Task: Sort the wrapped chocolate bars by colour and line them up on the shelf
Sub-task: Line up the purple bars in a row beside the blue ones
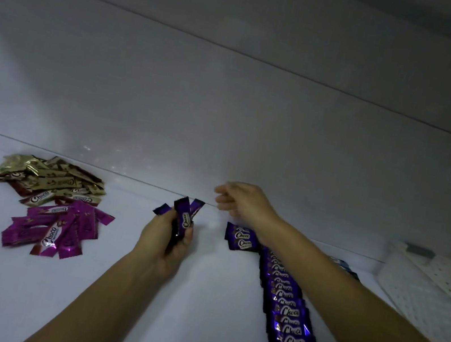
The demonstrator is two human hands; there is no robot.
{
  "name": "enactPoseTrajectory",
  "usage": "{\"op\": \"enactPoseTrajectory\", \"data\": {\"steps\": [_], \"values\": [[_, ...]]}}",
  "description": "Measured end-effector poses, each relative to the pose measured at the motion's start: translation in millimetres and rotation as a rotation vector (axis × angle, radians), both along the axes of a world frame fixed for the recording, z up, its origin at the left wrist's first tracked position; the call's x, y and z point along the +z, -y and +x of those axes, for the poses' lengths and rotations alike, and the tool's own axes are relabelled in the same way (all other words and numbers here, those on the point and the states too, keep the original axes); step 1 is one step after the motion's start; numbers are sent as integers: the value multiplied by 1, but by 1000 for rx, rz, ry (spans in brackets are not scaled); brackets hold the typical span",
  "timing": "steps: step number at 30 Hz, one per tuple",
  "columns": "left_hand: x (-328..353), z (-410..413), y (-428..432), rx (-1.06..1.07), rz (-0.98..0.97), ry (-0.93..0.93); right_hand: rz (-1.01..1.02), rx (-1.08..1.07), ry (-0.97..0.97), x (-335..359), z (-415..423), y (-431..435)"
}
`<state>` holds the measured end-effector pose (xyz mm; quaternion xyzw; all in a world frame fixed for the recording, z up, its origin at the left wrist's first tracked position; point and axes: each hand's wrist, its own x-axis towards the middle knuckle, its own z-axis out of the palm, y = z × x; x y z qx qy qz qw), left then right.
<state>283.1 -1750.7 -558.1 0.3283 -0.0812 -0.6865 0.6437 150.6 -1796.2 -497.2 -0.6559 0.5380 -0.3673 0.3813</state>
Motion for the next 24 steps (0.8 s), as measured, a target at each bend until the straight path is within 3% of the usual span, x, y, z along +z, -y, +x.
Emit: {"op": "enactPoseTrajectory", "data": {"steps": [2,5,7,15,24], "values": [[0,0,0,10,3,6,-34,7,-208,-1,-31,-2],[1,-2,1,0,-1,34,-168,37,-755,-17,-67,-5],[2,-3,0,-5,-19,38,-176,34,-897,-29,-78,-7],[2,-3,-4,-34,-36,102,-276,9,-1030,-41,-72,2],[-2,-5,0,-49,-62,158,-305,-18,-1008,-43,-64,7]]}}
